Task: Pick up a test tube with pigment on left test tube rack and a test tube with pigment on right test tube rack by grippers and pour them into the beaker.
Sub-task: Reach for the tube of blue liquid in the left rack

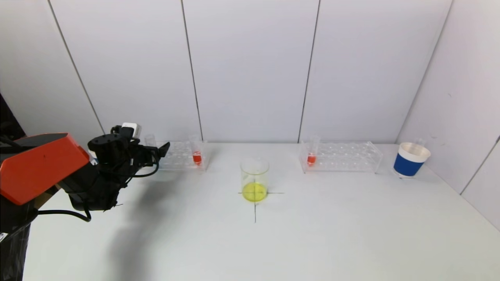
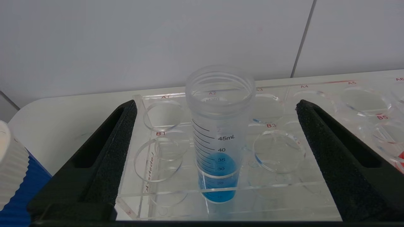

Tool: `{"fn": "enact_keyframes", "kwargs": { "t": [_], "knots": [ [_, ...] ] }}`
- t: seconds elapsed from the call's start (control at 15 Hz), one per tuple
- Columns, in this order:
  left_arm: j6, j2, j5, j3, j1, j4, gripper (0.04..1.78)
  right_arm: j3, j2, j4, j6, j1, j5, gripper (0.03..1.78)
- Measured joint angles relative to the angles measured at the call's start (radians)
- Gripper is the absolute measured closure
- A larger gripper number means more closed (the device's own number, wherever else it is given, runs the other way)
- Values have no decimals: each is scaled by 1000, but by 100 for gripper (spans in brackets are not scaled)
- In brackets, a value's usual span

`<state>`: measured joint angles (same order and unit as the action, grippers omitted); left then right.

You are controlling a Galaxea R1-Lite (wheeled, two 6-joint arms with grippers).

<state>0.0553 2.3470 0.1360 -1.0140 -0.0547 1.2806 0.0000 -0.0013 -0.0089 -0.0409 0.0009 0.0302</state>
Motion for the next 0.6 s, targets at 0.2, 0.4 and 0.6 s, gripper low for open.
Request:
{"fn": "enact_keyframes", "kwargs": {
  "t": [0.2, 0.4, 0.6],
  "knots": [
    [-1, -2, -2, 1, 0, 0, 6, 0, 0, 0, 0, 0, 0, 4],
    [1, -4, -3, 10, 0, 18, 6, 0, 0, 0, 0, 0, 0, 4],
    [3, -4, -3, 23, 0, 34, 6, 0, 0, 0, 0, 0, 0, 4]
  ]
}}
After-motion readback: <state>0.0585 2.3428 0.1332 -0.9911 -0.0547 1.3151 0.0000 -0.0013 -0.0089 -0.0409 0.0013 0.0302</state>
